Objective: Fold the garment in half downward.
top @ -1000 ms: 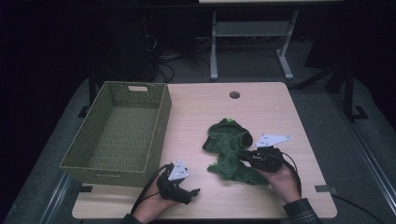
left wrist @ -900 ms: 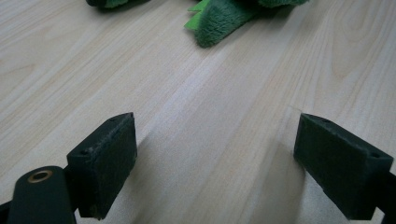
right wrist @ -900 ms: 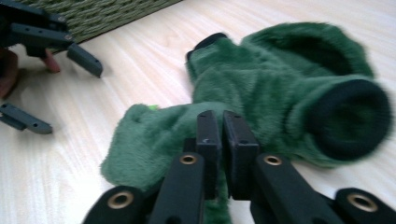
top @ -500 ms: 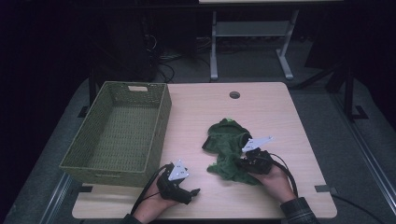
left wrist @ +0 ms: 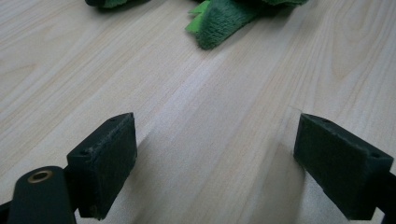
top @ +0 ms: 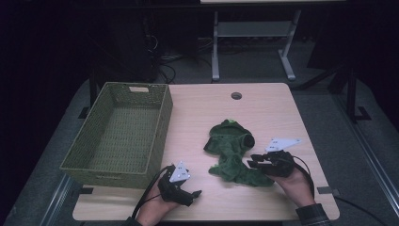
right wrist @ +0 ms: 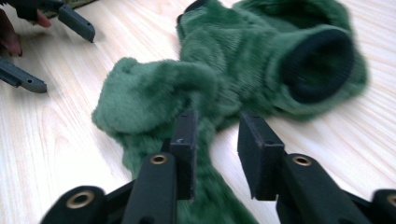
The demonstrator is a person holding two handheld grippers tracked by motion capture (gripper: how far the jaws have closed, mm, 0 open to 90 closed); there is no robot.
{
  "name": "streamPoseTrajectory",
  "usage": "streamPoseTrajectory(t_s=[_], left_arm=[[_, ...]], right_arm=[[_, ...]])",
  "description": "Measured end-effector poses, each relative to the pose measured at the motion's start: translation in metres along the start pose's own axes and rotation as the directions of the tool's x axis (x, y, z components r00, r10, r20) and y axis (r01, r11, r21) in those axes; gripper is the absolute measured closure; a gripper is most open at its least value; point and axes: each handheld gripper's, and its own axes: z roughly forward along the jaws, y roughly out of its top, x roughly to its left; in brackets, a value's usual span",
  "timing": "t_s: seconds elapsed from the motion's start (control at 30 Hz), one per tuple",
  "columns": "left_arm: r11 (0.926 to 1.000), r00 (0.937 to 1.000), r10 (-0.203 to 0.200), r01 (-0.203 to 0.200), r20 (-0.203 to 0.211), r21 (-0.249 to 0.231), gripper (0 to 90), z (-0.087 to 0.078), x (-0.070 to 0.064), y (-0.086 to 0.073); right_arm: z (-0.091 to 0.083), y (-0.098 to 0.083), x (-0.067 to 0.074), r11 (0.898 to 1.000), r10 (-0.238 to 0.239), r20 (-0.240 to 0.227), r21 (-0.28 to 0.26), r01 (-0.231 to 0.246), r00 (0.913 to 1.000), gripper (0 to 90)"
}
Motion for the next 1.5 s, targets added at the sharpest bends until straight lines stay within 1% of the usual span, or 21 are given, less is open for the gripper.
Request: streamPoseTrajectory(t_s=[0.13, 0.27, 0.37, 0.43, 0.5, 0.6, 0.7, 0.77, 0.83, 0.87, 0.93, 1.1, 1.17, 1.23, 1.3, 1.4, 1.43, 1.5], left_arm=[[1.0000, 1.0000, 0.000, 0.000, 0.000, 0.000, 12.5, 0.000, 0.000, 0.000], [1.0000, 1.0000, -0.004, 0.004, -0.004, 0.000, 12.4, 0.000, -0.001, 0.000], [1.0000, 1.0000, -0.005, 0.005, -0.005, 0.000, 12.5, 0.000, -0.001, 0.000], [1.0000, 1.0000, -0.004, 0.004, -0.005, 0.000, 12.5, 0.000, -0.001, 0.000], [1.0000, 1.0000, -0.004, 0.004, -0.005, 0.000, 12.5, 0.000, -0.001, 0.000], [1.0000, 1.0000, -0.006, 0.006, -0.004, 0.000, 12.5, 0.000, -0.001, 0.000], [1.0000, 1.0000, -0.005, 0.005, -0.005, 0.000, 12.5, 0.000, -0.001, 0.000], [1.0000, 1.0000, -0.006, 0.006, -0.005, 0.000, 12.5, 0.000, -0.001, 0.000], [1.0000, 1.0000, -0.006, 0.006, -0.005, 0.000, 12.5, 0.000, -0.001, 0.000], [1.0000, 1.0000, -0.006, 0.006, -0.004, 0.000, 12.5, 0.000, -0.001, 0.000], [1.0000, 1.0000, -0.006, 0.006, -0.005, 0.000, 12.5, 0.000, -0.001, 0.000], [1.0000, 1.0000, -0.006, 0.006, -0.004, 0.000, 12.5, 0.000, -0.001, 0.000], [1.0000, 1.0000, -0.006, 0.006, -0.004, 0.000, 12.5, 0.000, -0.001, 0.000], [1.0000, 1.0000, -0.006, 0.006, -0.004, 0.000, 12.5, 0.000, -0.001, 0.000], [1.0000, 1.0000, -0.006, 0.006, -0.004, 0.000, 12.5, 0.000, -0.001, 0.000], [1.0000, 1.0000, -0.005, 0.005, -0.004, 0.000, 12.5, 0.000, -0.001, 0.000], [1.0000, 1.0000, -0.005, 0.005, -0.004, 0.000, 12.5, 0.000, -0.001, 0.000], [1.0000, 1.0000, -0.005, 0.005, -0.004, 0.000, 12.5, 0.000, -0.001, 0.001]], right_arm=[[-0.014, -0.014, -0.009, 1.000, 0.024, 0.035, -0.006, -0.024, 0.9991, 60.6], [-0.027, -0.027, -0.017, 0.998, 0.057, 0.038, -0.014, -0.057, 0.9976, 58.0], [-0.034, -0.036, -0.019, 0.998, 0.063, 0.042, -0.009, -0.062, 0.9971, 56.8], [-0.038, -0.042, -0.019, 0.997, 0.073, 0.044, -0.010, -0.073, 0.9963, 56.6], [-0.042, -0.048, -0.019, 0.998, 0.070, 0.053, -0.002, -0.070, 0.9962, 55.7], [-0.048, -0.057, -0.018, 0.997, 0.079, 0.058, 0.004, -0.080, 0.9952, 55.1], [-0.054, -0.065, -0.016, 0.997, 0.074, 0.069, 0.013, -0.075, 0.9949, 55.1], [-0.057, -0.069, -0.014, 0.997, 0.077, 0.063, 0.013, -0.078, 0.9950, 55.1], [-0.059, -0.073, -0.013, 0.997, 0.071, 0.068, 0.017, -0.073, 0.9951, 55.0], [-0.060, -0.075, -0.012, 0.997, 0.073, 0.066, 0.012, -0.074, 0.9951, 55.0], [-0.060, -0.079, -0.011, 0.997, 0.075, 0.056, 0.019, -0.076, 0.9956, 55.0], [-0.053, -0.084, -0.007, 0.995, 0.082, 0.028, 0.049, -0.083, 0.9962, 55.0], [-0.049, -0.083, -0.005, 0.995, 0.081, 0.022, 0.062, -0.083, 0.9964, 54.9], [-0.046, -0.081, -0.003, 0.995, 0.077, 0.015, 0.065, -0.078, 0.9969, 54.9], [-0.043, -0.081, -0.003, 0.994, 0.082, 0.015, 0.074, -0.082, 0.9966, 55.0], [-0.037, -0.080, -0.003, 0.993, 0.073, 0.008, 0.087, -0.073, 0.9973, 55.0], [-0.036, -0.079, -0.003, 0.994, 0.066, 0.004, 0.088, -0.066, 0.9978, 55.4], [-0.032, -0.077, -0.002, 0.993, 0.067, 0.001, 0.092, -0.067, 0.9977, 57.5]])
